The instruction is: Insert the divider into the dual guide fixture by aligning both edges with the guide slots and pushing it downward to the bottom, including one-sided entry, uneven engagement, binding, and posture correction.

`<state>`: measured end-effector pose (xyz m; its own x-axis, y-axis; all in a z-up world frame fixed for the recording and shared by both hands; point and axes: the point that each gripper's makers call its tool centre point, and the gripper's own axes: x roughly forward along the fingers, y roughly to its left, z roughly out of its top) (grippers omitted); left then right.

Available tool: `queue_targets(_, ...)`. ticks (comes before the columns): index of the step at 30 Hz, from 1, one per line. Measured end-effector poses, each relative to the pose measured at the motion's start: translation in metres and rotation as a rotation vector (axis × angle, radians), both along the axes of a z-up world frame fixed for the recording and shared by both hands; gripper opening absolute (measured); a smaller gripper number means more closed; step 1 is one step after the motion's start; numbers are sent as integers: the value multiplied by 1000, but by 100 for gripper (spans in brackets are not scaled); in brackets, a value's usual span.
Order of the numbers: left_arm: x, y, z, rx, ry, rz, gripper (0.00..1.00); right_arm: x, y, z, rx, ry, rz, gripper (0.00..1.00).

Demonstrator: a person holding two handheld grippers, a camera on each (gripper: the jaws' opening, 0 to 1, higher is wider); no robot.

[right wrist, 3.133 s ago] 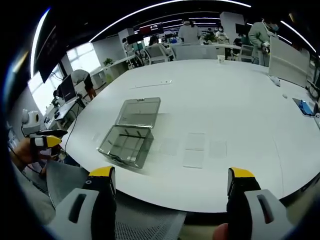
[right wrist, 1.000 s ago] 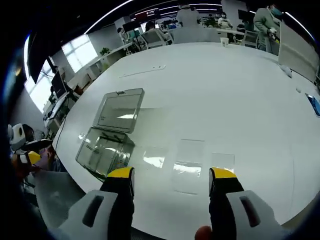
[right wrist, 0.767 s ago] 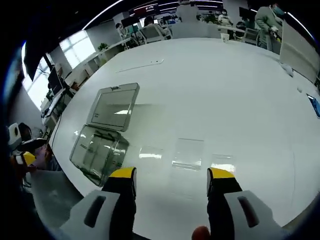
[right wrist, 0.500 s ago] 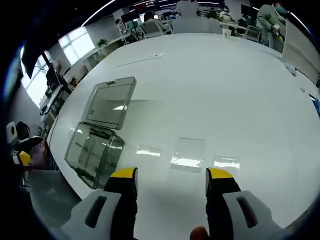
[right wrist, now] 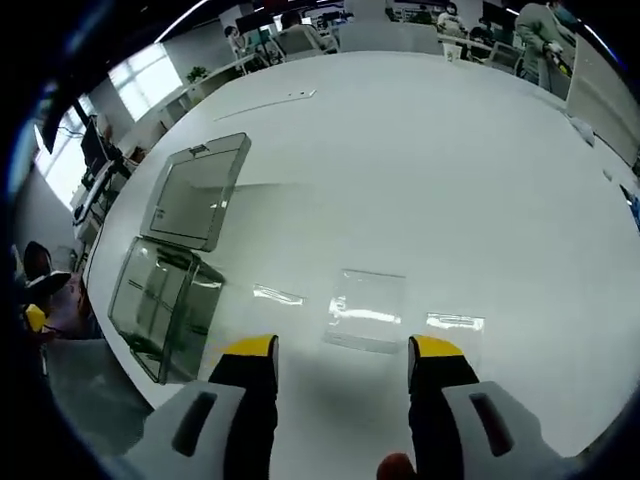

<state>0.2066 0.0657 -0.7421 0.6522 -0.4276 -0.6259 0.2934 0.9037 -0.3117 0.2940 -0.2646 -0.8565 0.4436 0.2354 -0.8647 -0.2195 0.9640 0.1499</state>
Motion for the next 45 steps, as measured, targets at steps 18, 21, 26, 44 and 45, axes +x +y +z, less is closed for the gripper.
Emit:
queue_targets(18,0,5,-3,-3,10,12,75,3,-4,-9,-43,21,10,45)
queue_targets(21,0,5,-4,-2,10,10,75,2,-6,-10,-64,22,16,43)
queue_targets(26,0,5,-4,-3,10,10,75,3,-7,-12,-90,28,16,40)
queue_targets(44,-2,7,-3,-9,8,14,75,7,-14,-16,-167,41,12,34)
queue_targets(45,-1,7,-2,-9,7,15,75,7,-15,-16,-174,40,17,34)
